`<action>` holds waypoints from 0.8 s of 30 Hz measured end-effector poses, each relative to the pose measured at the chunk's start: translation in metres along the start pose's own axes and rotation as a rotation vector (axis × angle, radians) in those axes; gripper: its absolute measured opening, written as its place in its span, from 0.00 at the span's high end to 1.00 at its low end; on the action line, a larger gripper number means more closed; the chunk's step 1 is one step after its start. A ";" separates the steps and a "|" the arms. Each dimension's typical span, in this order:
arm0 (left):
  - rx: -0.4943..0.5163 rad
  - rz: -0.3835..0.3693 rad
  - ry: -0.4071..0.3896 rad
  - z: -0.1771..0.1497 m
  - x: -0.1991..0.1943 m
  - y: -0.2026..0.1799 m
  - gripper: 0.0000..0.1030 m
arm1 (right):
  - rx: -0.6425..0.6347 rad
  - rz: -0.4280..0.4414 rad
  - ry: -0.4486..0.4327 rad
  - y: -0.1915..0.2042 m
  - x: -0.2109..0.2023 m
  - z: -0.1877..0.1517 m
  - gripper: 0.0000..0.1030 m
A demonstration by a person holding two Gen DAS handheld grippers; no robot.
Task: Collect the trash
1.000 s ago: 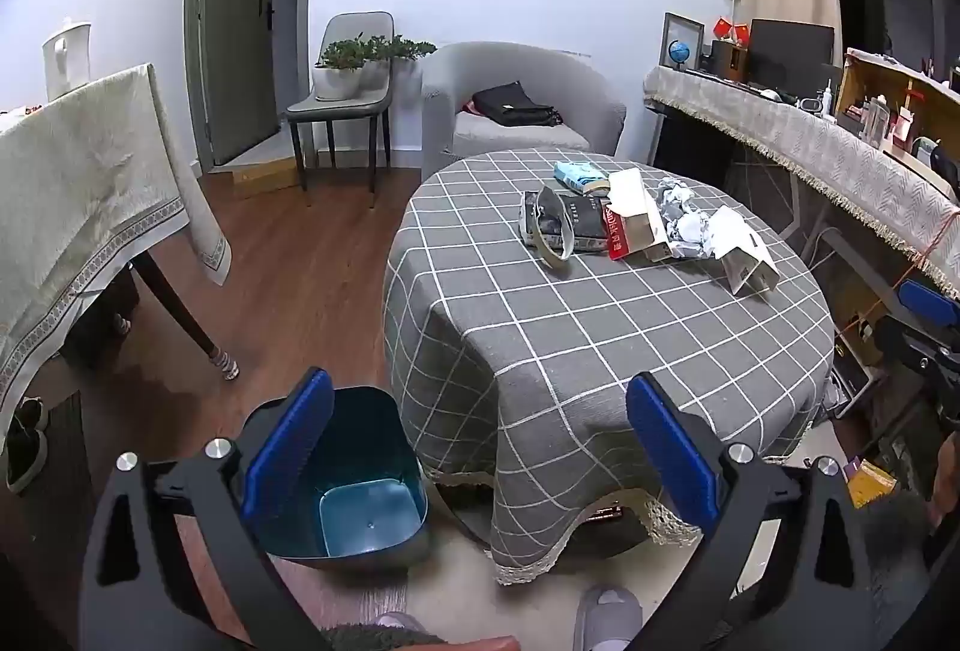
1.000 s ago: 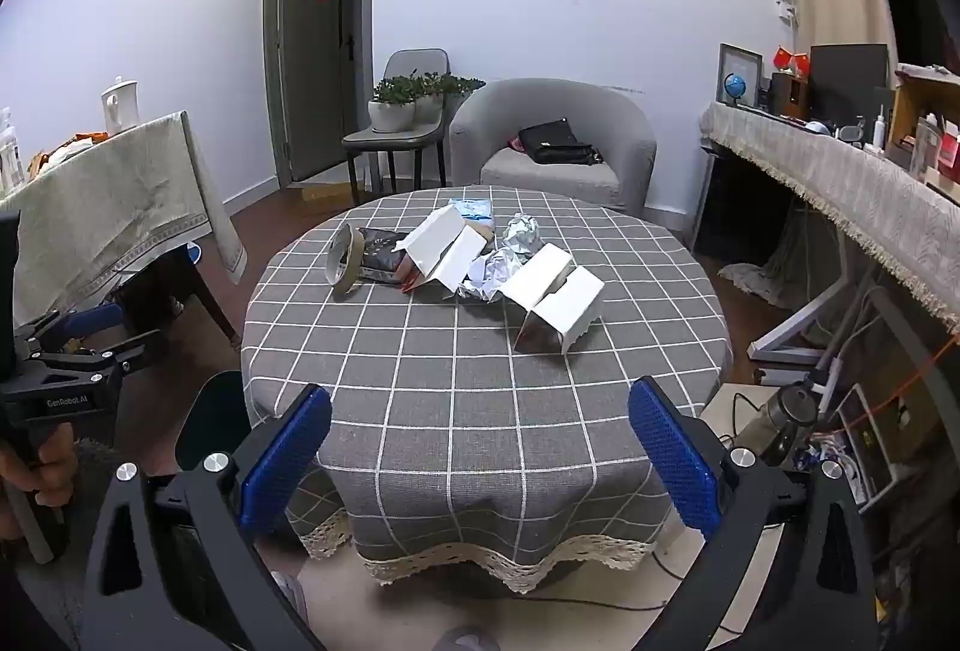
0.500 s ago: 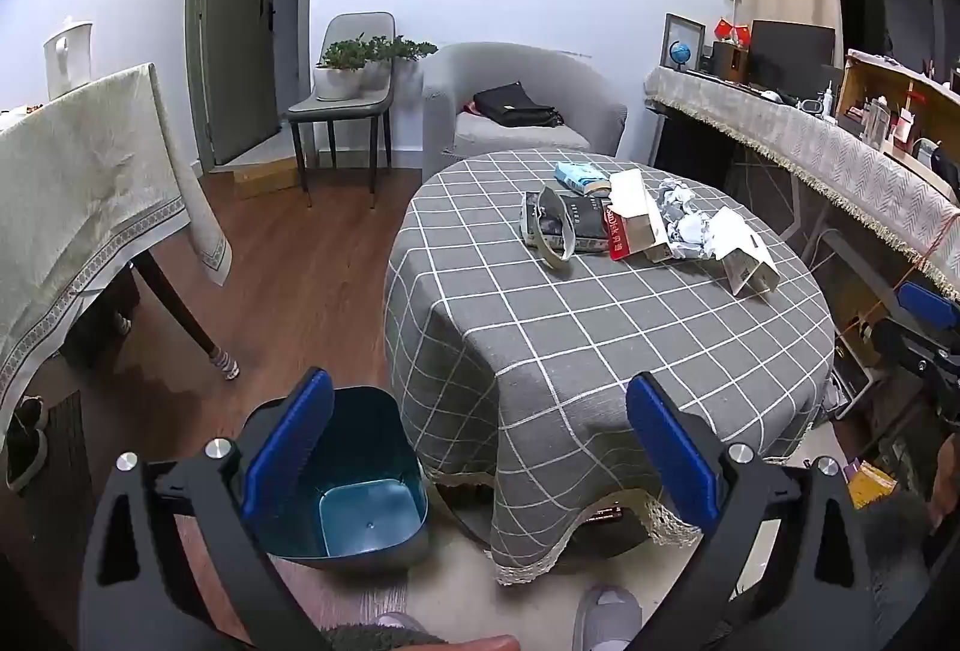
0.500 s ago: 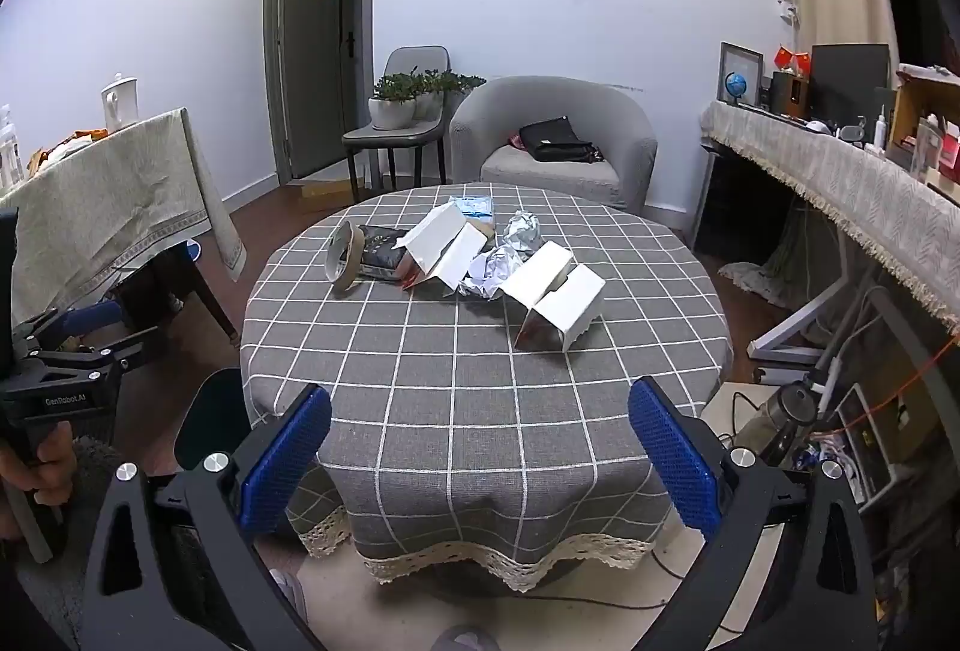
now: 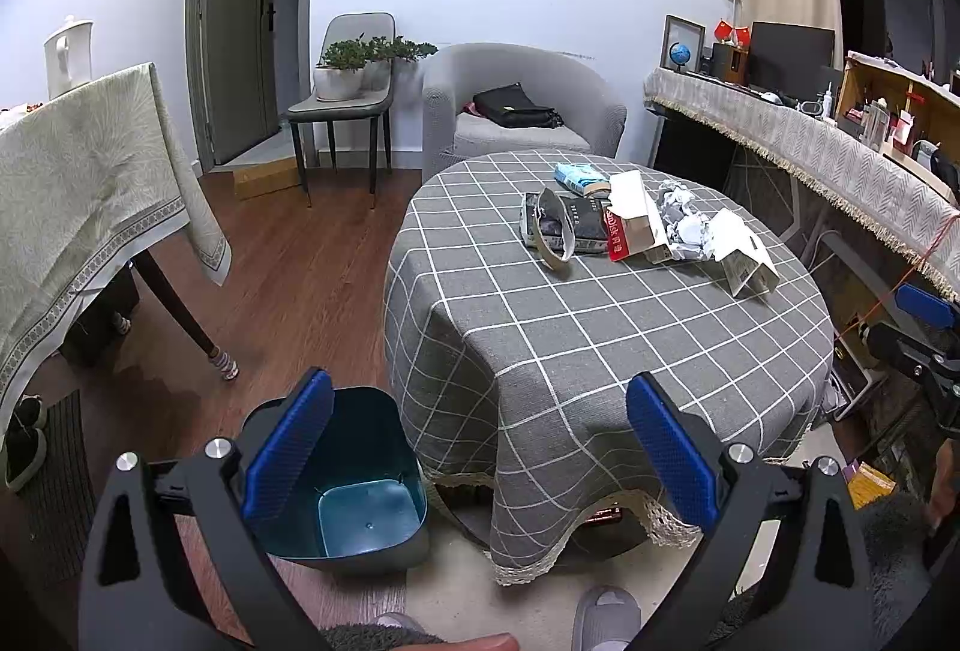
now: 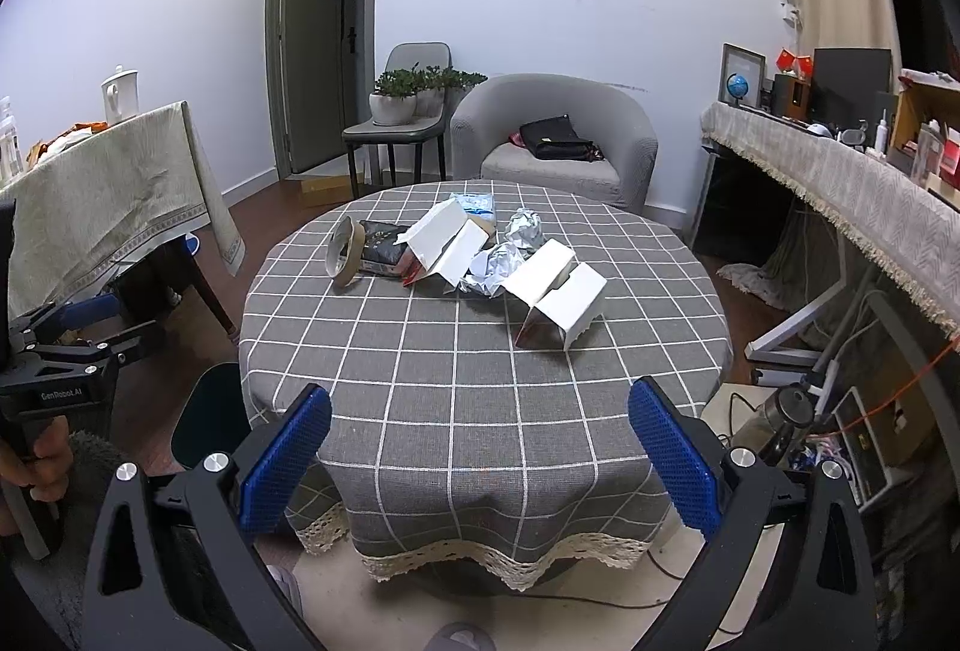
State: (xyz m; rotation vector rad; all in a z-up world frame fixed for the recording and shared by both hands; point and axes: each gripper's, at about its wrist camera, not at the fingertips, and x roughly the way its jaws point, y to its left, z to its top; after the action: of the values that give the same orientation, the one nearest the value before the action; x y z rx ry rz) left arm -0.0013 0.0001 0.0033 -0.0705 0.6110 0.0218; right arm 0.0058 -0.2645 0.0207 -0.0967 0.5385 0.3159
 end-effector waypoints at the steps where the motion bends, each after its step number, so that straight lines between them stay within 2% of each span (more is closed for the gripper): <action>1: 0.000 0.000 0.000 0.000 0.000 0.000 0.03 | -0.001 -0.001 0.002 0.001 0.001 0.000 0.03; 24: -0.006 -0.002 0.001 0.003 0.000 0.001 0.03 | -0.009 -0.006 0.005 -0.003 0.002 -0.001 0.03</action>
State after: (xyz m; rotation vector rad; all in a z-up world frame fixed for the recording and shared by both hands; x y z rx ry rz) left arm 0.0001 0.0017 0.0061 -0.0768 0.6119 0.0216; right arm 0.0076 -0.2668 0.0192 -0.1078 0.5413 0.3123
